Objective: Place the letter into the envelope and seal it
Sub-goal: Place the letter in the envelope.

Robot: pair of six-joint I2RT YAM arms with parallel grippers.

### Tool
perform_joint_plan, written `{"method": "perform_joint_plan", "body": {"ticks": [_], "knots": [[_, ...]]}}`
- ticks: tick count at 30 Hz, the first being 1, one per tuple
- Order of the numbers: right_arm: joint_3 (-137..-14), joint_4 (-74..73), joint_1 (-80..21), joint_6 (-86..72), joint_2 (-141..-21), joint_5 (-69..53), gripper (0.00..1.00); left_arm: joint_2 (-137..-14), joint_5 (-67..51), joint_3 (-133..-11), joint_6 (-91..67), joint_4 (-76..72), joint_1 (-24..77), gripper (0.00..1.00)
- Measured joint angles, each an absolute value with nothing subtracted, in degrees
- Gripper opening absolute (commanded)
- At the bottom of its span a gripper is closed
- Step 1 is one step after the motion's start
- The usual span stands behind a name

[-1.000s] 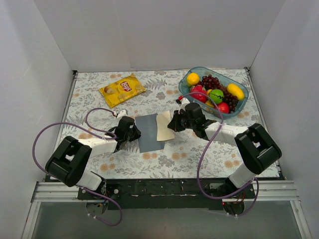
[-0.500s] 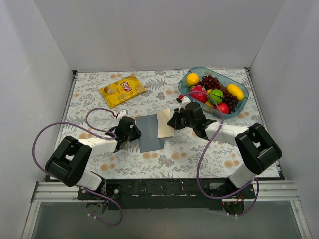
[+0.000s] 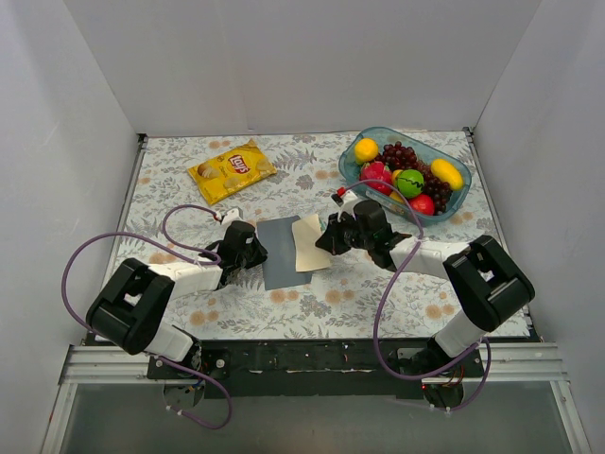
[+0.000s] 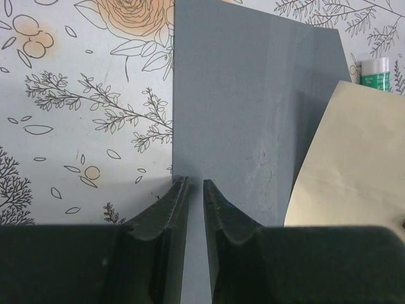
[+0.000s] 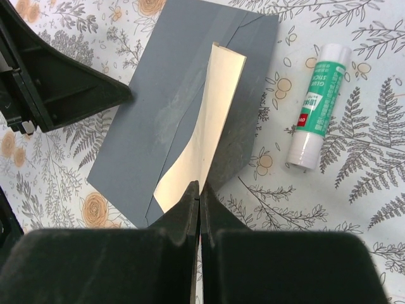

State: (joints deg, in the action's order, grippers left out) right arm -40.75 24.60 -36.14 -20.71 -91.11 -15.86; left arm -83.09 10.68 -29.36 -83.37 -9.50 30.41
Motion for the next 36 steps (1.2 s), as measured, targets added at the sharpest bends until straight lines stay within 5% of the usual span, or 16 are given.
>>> {"method": "perform_joint_plan", "body": {"ticks": [36], "knots": [[-39.8, 26.4, -36.1, -28.2, -93.2, -17.6, 0.01, -83.1, 10.0, -28.6, -85.5, -10.8, 30.3, 0.13]]}}
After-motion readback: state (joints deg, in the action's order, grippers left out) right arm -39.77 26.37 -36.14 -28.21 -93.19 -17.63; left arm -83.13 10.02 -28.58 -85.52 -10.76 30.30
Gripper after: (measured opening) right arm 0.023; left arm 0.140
